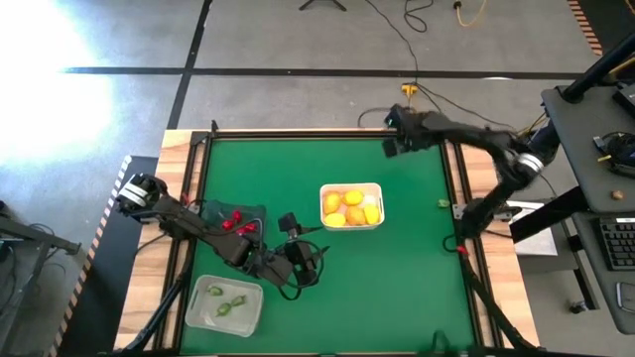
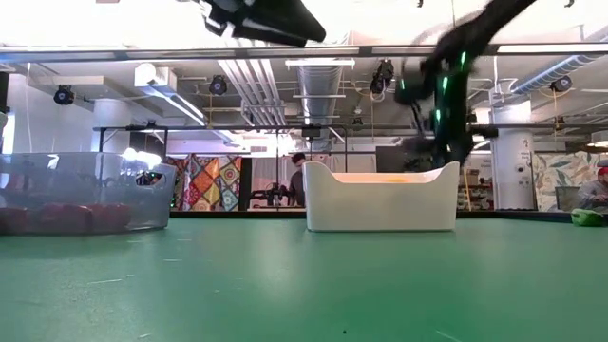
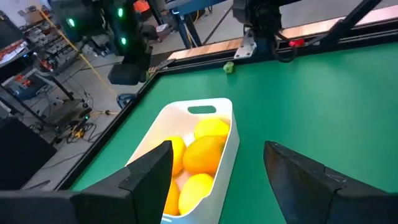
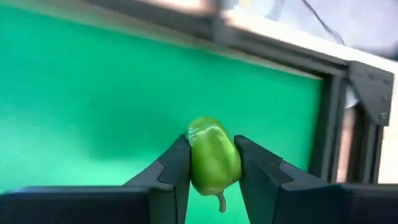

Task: Sort produce into baskets
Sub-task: Put the green chili pepper into the gray bin

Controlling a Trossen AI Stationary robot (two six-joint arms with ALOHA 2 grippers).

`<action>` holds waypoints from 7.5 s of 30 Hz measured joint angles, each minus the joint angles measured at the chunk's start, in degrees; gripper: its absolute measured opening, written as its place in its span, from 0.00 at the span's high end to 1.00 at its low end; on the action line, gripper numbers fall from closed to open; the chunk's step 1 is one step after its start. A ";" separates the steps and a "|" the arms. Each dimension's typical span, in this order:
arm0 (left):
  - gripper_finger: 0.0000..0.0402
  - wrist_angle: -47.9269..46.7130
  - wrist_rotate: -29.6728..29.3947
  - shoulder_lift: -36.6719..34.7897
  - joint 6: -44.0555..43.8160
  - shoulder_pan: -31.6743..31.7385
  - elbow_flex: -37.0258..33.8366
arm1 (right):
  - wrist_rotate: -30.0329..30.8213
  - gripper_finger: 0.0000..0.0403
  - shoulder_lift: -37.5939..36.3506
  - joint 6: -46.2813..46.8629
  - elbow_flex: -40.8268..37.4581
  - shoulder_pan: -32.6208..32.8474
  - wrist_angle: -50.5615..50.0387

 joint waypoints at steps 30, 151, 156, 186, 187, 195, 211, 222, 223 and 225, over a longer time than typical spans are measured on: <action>0.42 -8.80 1.72 2.90 -29.53 -17.47 8.67 | 9.78 0.76 16.89 8.71 2.87 83.68 32.69; 0.77 -67.82 33.18 -0.75 -91.01 -34.61 11.70 | 15.09 0.44 10.21 11.36 11.76 87.07 -5.57; 0.77 -61.77 40.86 0.48 -92.19 -34.60 5.84 | 15.35 0.44 10.21 10.23 11.76 86.69 -5.78; 0.32 -84.34 -22.03 0.15 -72.85 -33.39 26.33 | -7.53 0.32 -17.84 21.34 3.96 39.97 -40.93; 0.32 -84.13 -29.25 0.15 -71.13 -33.07 26.26 | -7.85 0.33 -18.63 22.82 3.35 36.32 -40.21; 0.34 -77.72 -37.11 2.22 -70.37 -21.24 23.42 | -14.73 0.40 -17.67 17.19 -1.43 14.04 -36.59; 0.38 -76.83 -25.43 5.05 -61.33 -14.42 22.75 | -24.25 0.41 -4.80 12.63 -14.74 -2.71 -29.44; 0.38 -76.78 -25.60 5.05 -60.69 -14.25 22.44 | -24.21 0.50 -2.07 12.18 -18.18 -6.91 -23.97; 0.38 -76.78 -25.61 5.05 -60.69 -14.25 22.44 | -24.03 0.51 -1.76 12.35 -18.42 -7.27 -23.86; 0.38 -76.78 -25.61 5.05 -60.71 -14.25 22.44 | -23.11 0.54 -1.29 12.60 -18.95 -7.56 -23.21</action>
